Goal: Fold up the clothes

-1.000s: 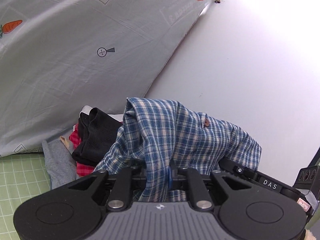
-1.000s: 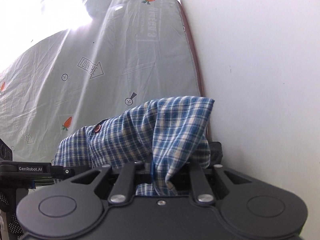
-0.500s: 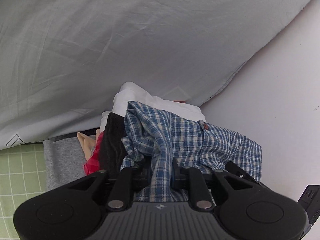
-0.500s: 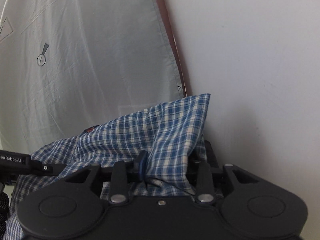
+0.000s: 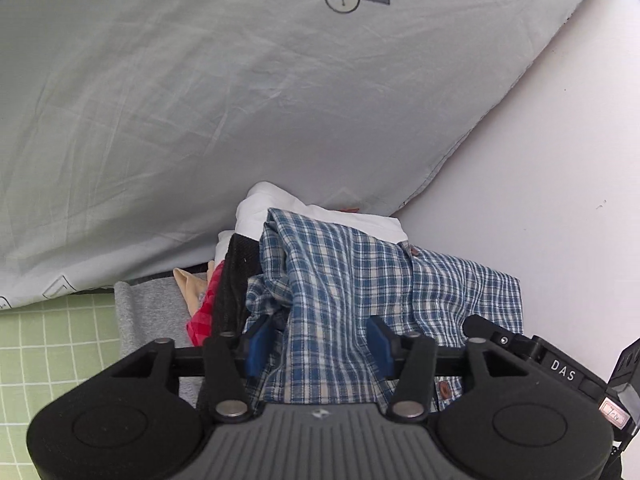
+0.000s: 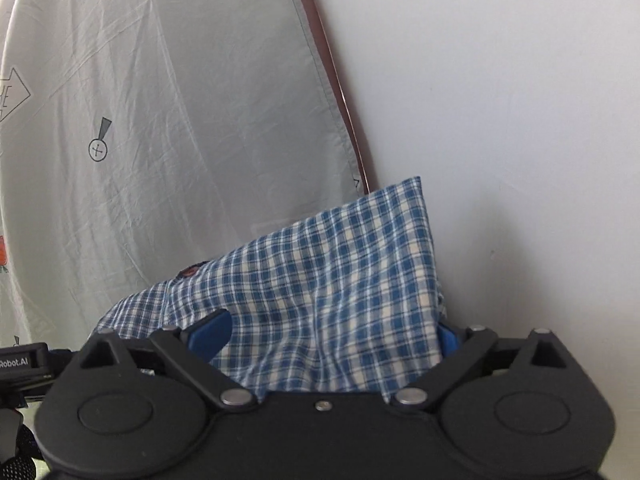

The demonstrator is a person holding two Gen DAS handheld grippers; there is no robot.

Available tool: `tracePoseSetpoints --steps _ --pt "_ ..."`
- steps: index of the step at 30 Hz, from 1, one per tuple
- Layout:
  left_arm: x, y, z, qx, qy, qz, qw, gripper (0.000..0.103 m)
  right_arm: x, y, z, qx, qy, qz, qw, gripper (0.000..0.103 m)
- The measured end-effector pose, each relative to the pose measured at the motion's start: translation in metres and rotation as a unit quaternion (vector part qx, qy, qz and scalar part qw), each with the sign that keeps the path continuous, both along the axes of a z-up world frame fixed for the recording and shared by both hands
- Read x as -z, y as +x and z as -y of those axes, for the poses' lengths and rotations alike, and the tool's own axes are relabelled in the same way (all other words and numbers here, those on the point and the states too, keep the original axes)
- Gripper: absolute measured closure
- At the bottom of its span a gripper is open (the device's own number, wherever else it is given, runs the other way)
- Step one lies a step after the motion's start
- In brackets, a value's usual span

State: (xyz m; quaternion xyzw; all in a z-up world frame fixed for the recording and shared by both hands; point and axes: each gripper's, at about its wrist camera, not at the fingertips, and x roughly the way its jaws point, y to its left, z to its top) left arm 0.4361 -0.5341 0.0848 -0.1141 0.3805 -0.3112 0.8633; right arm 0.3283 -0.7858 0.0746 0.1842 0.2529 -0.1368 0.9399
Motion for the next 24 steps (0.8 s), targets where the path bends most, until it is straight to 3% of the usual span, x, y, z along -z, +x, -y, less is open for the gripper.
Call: tracePoseSetpoints --steps 3,6,9,12,15,18,24 --pt "-0.026 -0.023 -0.021 -0.033 0.028 0.071 0.9965 0.007 -0.019 -0.018 -0.023 0.008 -0.034 0.004 0.999 0.0" --pt "-0.04 -0.045 -0.05 -0.04 0.029 0.087 0.9949 0.0 -0.033 -0.041 -0.043 0.02 -0.06 0.005 0.998 0.0" --pt "-0.039 -0.077 -0.079 -0.046 0.023 0.099 0.9937 0.0 -0.035 -0.071 -0.069 0.029 -0.072 0.014 0.997 0.0" --pt "-0.023 -0.107 -0.105 -0.069 0.024 0.086 0.9937 0.0 -0.03 -0.099 -0.096 0.04 -0.069 0.02 0.997 0.0" --pt "-0.001 -0.13 -0.134 -0.099 -0.004 0.045 0.994 0.0 -0.019 -0.129 -0.122 0.044 -0.058 0.025 0.997 0.0" --pt "0.013 -0.155 -0.166 -0.142 -0.023 0.014 0.9895 0.0 -0.003 -0.152 -0.147 0.046 -0.05 -0.004 0.998 0.0" --pt "0.018 -0.202 -0.192 -0.127 0.06 0.07 0.9876 0.0 0.016 -0.222 -0.192 0.066 -0.066 -0.019 0.995 0.0"
